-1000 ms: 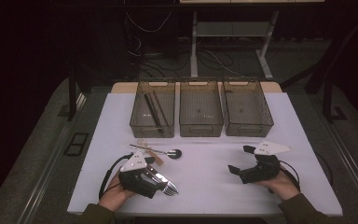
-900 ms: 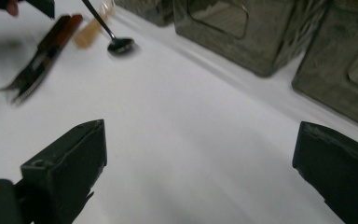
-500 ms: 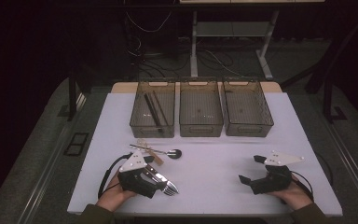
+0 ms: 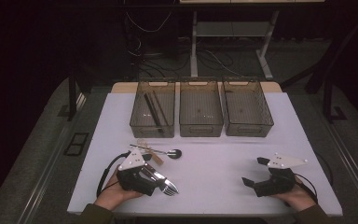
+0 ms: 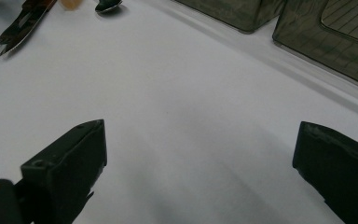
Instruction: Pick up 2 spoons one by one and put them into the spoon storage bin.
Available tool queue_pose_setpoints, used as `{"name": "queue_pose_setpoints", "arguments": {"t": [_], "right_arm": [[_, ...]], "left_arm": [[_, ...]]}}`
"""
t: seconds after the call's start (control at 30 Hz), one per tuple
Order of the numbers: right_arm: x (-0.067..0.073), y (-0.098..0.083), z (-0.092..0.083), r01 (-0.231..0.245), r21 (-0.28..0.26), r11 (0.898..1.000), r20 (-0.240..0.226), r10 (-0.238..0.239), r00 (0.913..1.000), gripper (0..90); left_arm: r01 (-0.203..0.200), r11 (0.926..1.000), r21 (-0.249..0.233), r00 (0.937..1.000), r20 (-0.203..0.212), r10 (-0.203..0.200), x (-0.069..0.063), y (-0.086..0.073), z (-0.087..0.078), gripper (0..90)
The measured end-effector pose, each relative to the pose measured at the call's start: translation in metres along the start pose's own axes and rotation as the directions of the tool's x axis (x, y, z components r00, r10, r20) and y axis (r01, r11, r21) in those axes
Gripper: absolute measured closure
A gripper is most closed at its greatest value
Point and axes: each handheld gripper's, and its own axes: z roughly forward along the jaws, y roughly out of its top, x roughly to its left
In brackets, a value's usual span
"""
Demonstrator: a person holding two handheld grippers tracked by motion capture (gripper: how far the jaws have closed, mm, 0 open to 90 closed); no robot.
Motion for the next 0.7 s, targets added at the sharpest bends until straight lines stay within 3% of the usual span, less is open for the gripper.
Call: {"name": "queue_pose_setpoints", "arguments": {"t": [0.27, 0.53, 0.7], "right_arm": [[0.001, 0.001, 0.001, -0.003, -0.002, 1.0, -0.004, 0.003, 1.0, 3.1], [0.001, 0.002, 0.003, 0.004, 0.002, 1.0, -0.009, -0.004, 1.0, 3.1], [0.002, 0.002, 0.003, 0.007, 0.003, 1.0, -0.008, -0.007, 0.9999, 3.1]], "left_arm": [[0.0, 1.0, -0.003, 0.9998, 0.018, 0.0, 0.006, 0.002, -0.004, 2.2], [-0.003, 1.0, 0.009, 1.0, -0.005, 0.003, 0.018, 0.006, -0.006, 18.6], [0.014, 0.9999, 0.002, 0.9989, -0.046, -0.014, 0.03, 0.009, -0.008, 29.3]]}}
